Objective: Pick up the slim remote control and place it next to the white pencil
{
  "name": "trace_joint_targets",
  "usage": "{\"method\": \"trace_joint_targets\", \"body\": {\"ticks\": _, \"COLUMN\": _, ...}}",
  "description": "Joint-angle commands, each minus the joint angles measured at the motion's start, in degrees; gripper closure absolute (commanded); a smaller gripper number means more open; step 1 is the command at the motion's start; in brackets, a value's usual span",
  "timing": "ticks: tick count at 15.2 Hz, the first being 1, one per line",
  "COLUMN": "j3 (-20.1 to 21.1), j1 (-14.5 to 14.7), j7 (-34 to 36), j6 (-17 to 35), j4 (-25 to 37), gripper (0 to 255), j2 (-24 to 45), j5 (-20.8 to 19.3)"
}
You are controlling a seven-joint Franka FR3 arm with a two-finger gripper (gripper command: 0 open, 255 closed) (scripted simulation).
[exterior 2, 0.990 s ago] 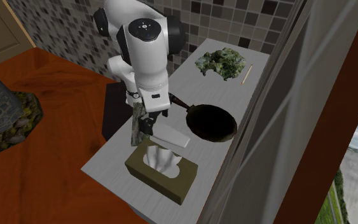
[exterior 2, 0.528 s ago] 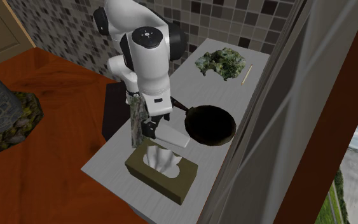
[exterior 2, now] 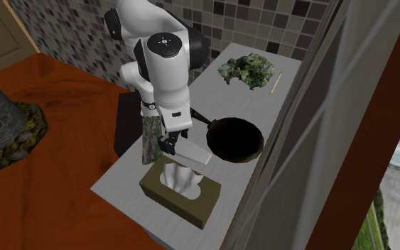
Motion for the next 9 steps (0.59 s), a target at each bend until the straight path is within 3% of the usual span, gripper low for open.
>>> {"method": "trace_joint_targets", "body": {"ticks": 1, "j3": -0.10, "j1": -0.08, "j7": 0.01, "j6": -0.32, "j4": -0.13, "gripper": 255, "j2": 0.25, "j5": -0.07}}
{"method": "trace_joint_targets", "body": {"ticks": 9, "j3": -0.10, "j1": -0.10, "j7": -0.03, "j6": -1.60, "j4": 1.07, "gripper": 255, "j2": 0.16, "j5": -0.07}}
